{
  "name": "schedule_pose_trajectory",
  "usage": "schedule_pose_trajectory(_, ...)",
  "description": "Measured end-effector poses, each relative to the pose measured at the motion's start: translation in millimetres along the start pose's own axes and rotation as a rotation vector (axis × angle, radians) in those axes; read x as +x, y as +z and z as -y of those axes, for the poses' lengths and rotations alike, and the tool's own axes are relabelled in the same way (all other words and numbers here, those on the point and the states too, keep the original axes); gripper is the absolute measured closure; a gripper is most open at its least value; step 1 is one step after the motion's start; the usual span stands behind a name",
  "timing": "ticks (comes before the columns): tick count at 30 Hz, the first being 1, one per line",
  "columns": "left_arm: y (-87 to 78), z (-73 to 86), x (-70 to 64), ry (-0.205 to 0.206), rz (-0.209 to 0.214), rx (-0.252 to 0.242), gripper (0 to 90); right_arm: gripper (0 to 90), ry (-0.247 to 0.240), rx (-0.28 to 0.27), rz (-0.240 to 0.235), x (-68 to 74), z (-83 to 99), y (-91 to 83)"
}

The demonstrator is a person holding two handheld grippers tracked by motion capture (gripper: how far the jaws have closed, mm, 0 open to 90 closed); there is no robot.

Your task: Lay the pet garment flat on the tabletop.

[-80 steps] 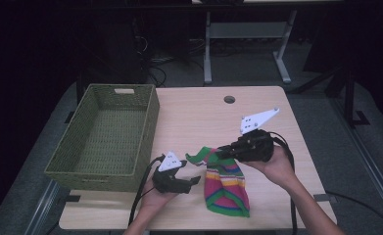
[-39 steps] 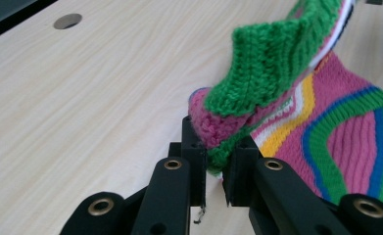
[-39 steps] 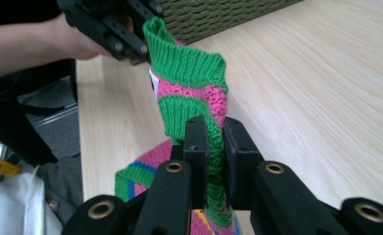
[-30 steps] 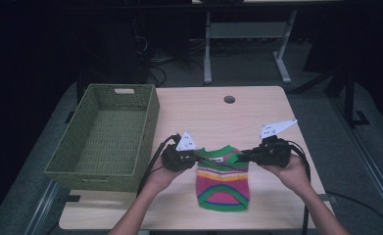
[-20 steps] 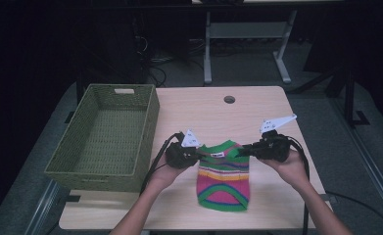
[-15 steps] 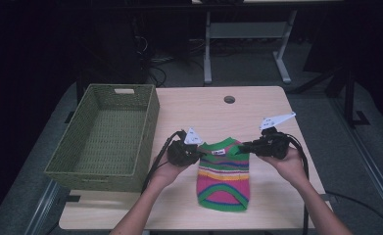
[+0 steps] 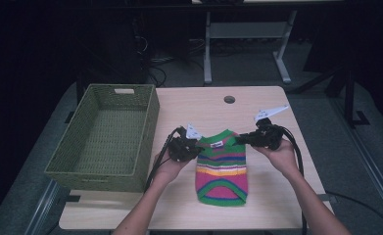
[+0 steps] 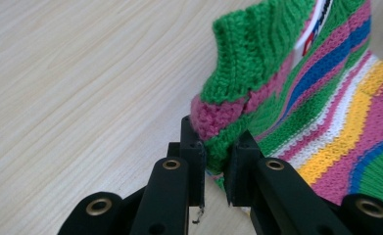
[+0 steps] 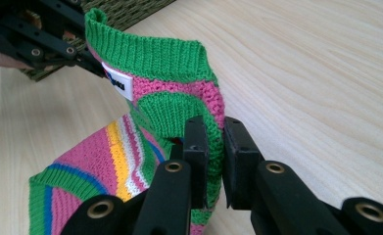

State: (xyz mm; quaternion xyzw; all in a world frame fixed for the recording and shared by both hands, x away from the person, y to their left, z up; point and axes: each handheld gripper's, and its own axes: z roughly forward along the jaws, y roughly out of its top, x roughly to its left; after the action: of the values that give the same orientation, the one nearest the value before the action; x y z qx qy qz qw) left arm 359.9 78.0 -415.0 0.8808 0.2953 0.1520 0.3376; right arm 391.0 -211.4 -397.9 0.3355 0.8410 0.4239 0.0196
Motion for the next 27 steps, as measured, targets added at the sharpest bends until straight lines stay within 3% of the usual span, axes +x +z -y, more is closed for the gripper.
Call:
schedule_pose_trajectory(12, 10.5, -2.1, 6.4, -0.044, -0.021, 0.016, 79.0, 80.8, 0.070, 0.014, 0.017, -16.0, 3.9, 18.9)
schedule_pose_trajectory(27, 24.0, -3.6, 13.8, -0.075, -0.033, 0.036, 78.5, 80.2, 0.089, 0.014, 0.047, -23.6, 6.5, 24.5)
